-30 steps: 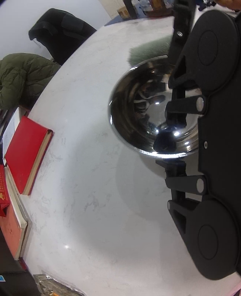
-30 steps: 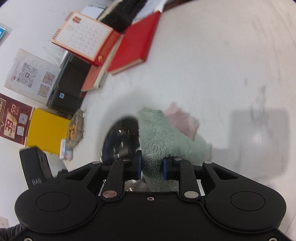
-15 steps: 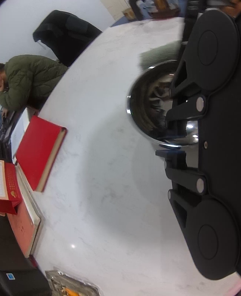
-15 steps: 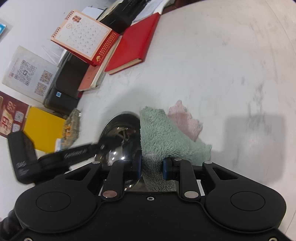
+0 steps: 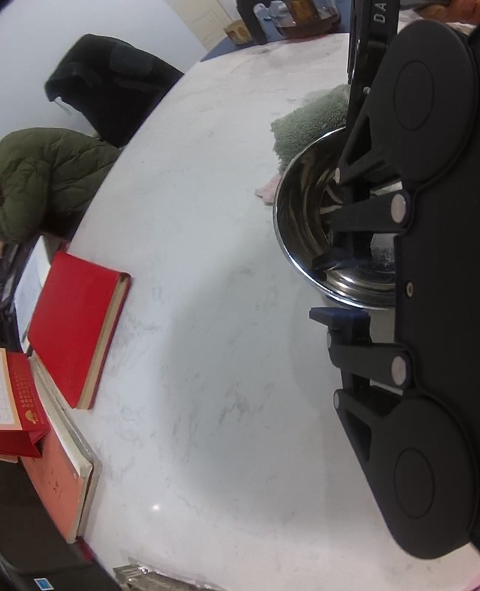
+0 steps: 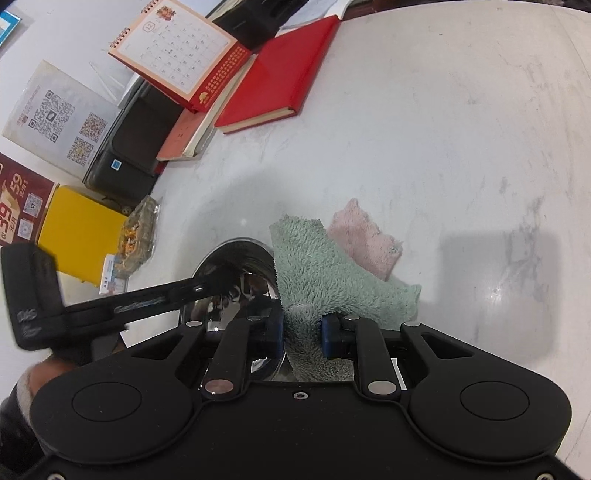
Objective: Clean bowl
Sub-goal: 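Scrub the cloth against the bowl's outer base with the right gripper, then rotate the bowl with the left gripper while the right rubs its outer wall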
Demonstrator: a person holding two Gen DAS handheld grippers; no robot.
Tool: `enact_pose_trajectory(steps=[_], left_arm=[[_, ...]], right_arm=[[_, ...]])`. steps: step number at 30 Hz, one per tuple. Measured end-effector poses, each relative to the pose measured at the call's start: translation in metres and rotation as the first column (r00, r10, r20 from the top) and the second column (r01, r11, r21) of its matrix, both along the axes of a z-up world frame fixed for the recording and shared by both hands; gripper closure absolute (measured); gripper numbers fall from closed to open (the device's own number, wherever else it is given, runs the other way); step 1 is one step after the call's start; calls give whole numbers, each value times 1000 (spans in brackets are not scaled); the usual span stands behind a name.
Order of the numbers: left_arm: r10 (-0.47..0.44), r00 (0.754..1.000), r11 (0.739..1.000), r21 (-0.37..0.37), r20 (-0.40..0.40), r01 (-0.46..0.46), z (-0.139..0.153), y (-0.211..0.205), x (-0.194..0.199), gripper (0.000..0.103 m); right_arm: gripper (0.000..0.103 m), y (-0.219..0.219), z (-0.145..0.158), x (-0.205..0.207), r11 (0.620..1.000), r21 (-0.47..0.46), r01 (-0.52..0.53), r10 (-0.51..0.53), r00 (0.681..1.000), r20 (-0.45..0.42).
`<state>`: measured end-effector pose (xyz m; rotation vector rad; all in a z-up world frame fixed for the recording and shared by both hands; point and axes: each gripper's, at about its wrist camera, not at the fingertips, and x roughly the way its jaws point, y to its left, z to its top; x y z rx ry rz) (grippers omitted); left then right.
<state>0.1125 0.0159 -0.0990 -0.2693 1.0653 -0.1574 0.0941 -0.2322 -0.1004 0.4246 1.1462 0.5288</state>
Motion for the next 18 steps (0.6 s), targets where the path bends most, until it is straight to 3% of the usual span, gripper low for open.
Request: enact_pose_trajectory(steps=[4, 11, 18], left_arm=[[3, 999, 1000, -7, -42, -4, -1, 3, -17, 94], [-20, 999, 1000, 16, -35, 21, 3, 4, -8, 83], [17, 999, 1000, 13, -49, -17, -12, -2, -7, 79]], right_arm=[[84, 5, 0, 16, 1000, -15, -20, 21, 999, 26], [84, 21, 4, 28, 993, -50, -108, 111, 993, 47], [84, 19, 9, 28, 995, -43, -89, 91, 994, 53]])
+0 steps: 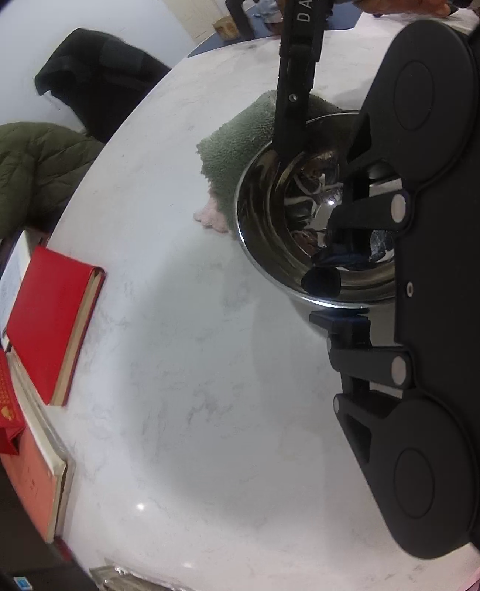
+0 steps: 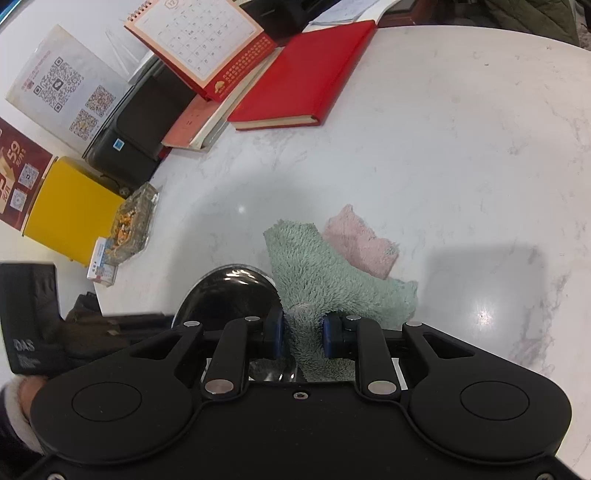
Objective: Clean bowl
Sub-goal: 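Rotate the bowl with the left gripper while the right rubs its outer wall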
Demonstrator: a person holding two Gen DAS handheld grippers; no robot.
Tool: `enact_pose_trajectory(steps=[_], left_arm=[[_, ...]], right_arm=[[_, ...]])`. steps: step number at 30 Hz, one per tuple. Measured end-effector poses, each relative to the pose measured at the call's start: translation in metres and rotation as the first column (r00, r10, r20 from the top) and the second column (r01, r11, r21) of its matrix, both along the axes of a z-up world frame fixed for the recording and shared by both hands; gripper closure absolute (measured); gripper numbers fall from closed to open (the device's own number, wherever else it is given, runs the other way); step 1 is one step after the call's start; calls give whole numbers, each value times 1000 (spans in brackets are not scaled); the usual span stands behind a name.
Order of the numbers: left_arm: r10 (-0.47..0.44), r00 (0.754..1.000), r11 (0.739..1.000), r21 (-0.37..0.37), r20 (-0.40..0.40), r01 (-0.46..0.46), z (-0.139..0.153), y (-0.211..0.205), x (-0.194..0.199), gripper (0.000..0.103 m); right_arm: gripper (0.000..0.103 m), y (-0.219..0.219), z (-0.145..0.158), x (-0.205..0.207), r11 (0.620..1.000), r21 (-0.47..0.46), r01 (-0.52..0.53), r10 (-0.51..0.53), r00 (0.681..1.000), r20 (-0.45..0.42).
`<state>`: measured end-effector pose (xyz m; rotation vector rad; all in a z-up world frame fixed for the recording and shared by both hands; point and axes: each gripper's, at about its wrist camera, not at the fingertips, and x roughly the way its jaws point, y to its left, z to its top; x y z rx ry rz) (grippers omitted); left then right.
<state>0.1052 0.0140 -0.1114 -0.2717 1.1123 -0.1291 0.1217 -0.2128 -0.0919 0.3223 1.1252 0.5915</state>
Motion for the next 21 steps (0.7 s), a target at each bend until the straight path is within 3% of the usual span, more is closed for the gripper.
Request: enact_pose_trajectory(steps=[9, 16, 21], left_arm=[[28, 1000, 1000, -10, -1, -28, 2, 1, -3, 79], [25, 1000, 1000, -6, -9, -26, 2, -3, -7, 79], [38, 999, 999, -16, -8, -38, 1, -3, -7, 78]], right_arm=[[83, -18, -5, -34, 998, 39, 44, -41, 996, -78], [84, -14, 2, 0, 994, 76, 77, -76, 997, -21], [82, -24, -12, -30, 992, 80, 102, -96, 992, -82]])
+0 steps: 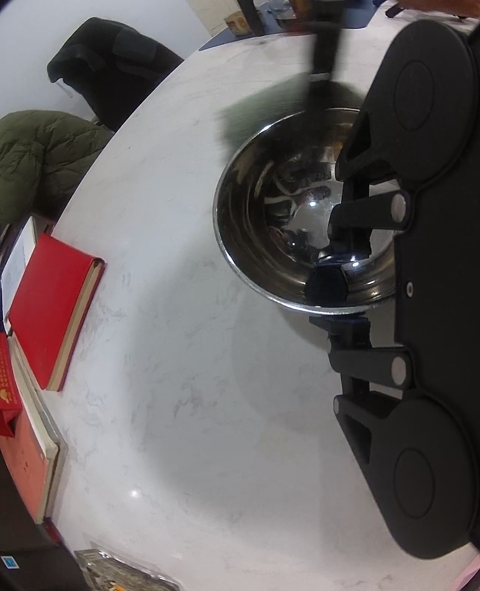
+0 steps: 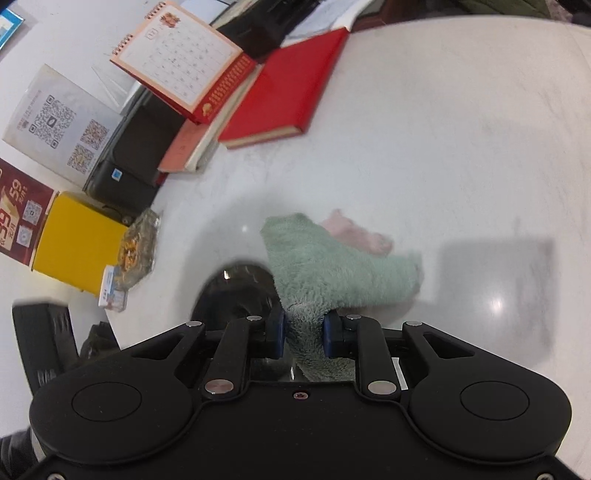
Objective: Clean bowl
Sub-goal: 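Rotate the bowl with the left gripper while the right rubs its outer wall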
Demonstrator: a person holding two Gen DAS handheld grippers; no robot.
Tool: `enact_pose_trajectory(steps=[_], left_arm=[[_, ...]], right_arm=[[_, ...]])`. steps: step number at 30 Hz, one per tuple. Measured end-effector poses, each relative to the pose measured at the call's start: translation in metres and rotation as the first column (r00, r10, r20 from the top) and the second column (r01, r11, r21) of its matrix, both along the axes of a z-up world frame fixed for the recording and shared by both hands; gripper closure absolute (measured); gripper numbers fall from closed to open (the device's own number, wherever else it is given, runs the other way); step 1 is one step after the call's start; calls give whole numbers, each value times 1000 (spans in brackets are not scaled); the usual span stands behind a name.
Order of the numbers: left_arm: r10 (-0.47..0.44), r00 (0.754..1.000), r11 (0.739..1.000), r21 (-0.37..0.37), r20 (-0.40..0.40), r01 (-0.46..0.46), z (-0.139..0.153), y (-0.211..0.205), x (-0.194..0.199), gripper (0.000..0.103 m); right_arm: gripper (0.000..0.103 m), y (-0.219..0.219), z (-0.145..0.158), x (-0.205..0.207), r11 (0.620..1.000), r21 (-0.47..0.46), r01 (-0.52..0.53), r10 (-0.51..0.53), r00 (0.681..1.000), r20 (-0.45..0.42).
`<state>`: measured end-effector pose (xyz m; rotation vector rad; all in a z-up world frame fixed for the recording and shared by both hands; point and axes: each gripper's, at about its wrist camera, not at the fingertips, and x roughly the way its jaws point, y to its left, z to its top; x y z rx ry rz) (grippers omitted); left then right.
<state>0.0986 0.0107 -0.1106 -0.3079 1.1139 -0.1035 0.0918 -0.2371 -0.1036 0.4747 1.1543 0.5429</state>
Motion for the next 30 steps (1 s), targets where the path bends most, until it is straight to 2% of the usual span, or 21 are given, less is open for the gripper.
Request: enact_pose_trajectory(steps=[3, 9, 11, 18, 25, 30], left_arm=[[-13, 1000, 1000, 7, -2, 13, 0, -3, 1, 78], [-18, 1000, 1000, 20, -7, 18, 1, -7, 1, 78], [-6, 1000, 1000, 22, -5, 6, 1, -8, 0, 78], [6, 1000, 1000, 15, -1, -6, 1, -8, -1, 77], [18, 1000, 1000, 20, -5, -18, 1, -10, -3, 77], [29, 1000, 999, 18, 2, -29, 0, -11, -2, 76]], right_arm=[[82, -3, -7, -13, 1000, 10, 4, -4, 999, -33], [82, -5, -3, 16, 999, 28, 44, -45, 999, 20], [82, -7, -6, 21, 997, 43, 59, -59, 998, 13], [82, -8, -15, -13, 997, 55, 56, -54, 997, -47], [82, -10, -7, 20, 994, 69, 84, -84, 996, -3], [82, -11, -15, -6, 993, 75, 89, -86, 995, -50]])
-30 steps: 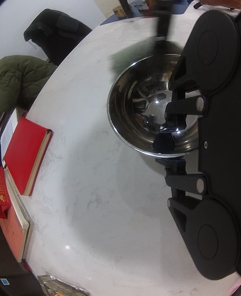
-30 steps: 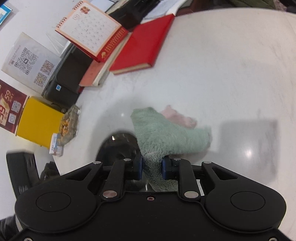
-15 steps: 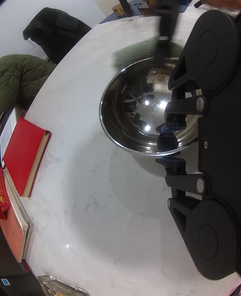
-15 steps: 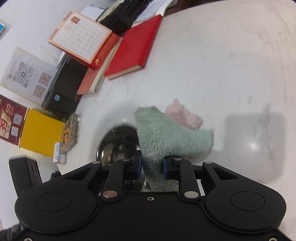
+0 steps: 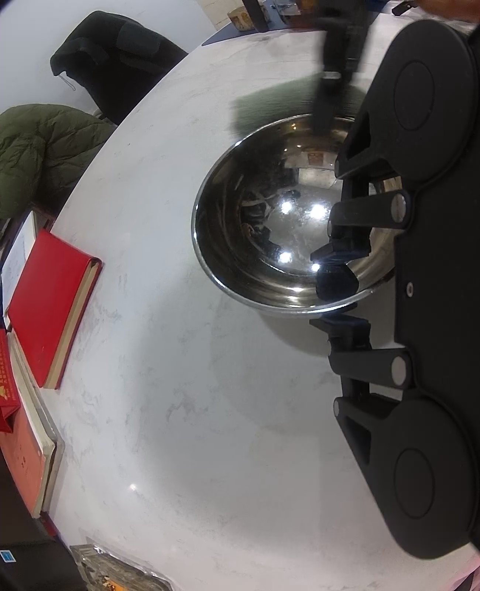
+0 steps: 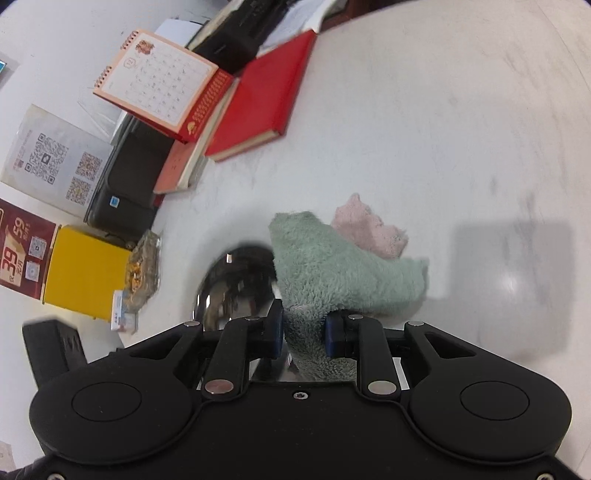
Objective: Clean bowl
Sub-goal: 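Rotate the bowl with the left gripper while the right rubs its outer wall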
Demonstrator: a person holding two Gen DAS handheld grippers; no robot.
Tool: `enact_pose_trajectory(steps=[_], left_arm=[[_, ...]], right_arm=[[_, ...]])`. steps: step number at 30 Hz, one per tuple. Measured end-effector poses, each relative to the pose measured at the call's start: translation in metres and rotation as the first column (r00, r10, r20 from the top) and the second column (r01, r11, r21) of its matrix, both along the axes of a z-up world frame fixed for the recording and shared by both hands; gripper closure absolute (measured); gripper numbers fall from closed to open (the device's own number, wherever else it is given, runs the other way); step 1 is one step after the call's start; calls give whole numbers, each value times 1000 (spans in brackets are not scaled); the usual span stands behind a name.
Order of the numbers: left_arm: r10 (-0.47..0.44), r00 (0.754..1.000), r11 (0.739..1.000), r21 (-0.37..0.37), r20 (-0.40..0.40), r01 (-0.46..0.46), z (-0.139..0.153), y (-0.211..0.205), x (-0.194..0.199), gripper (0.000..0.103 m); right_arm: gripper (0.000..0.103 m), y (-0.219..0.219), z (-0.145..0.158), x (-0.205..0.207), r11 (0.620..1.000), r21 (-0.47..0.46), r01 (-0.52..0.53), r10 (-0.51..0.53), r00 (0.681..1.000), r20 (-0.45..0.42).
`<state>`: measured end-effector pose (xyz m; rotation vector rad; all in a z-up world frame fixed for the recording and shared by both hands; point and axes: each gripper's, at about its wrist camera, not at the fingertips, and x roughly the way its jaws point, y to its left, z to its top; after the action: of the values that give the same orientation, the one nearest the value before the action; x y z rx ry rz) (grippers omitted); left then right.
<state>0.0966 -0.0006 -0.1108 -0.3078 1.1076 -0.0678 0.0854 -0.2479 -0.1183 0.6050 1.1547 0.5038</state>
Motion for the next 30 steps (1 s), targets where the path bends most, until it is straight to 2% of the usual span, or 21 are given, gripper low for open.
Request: enact_pose_trajectory(steps=[3, 9, 13, 17, 20, 23, 26, 30], left_arm=[[1, 1000, 1000, 0, -1, -1, -1, -1, -1, 76], [12, 1000, 1000, -2, -5, -12, -1, 0, -2, 75], [17, 1000, 1000, -3, 1, -17, -2, 0, -3, 75], [17, 1000, 1000, -1, 3, -17, -2, -1, -3, 74], [25, 1000, 999, -28, -6, -25, 1, 6, -1, 78], [34, 999, 999, -24, 26, -34, 8, 13, -1, 78], [30, 999, 999, -28, 21, -29, 6, 16, 2, 88], [17, 1000, 1000, -17, 9, -17, 5, 13, -6, 87]], right_arm=[[82, -1, -1, -3, 1000, 10, 5, -5, 1000, -12], [82, -2, 5, 22, 999, 17, 35, -35, 999, 26], [82, -3, 2, 3, 999, 19, 38, -38, 999, 3], [80, -3, -7, -14, 997, 62, 50, -48, 998, -45], [80, -4, -7, -12, 996, 65, 57, -55, 998, -40], [80, -5, -5, -11, 996, 66, 58, -56, 998, -29], [80, -4, -4, -11, 997, 65, 52, -51, 998, -26], [80, -2, 0, -2, 999, 35, 29, -29, 1000, -2]])
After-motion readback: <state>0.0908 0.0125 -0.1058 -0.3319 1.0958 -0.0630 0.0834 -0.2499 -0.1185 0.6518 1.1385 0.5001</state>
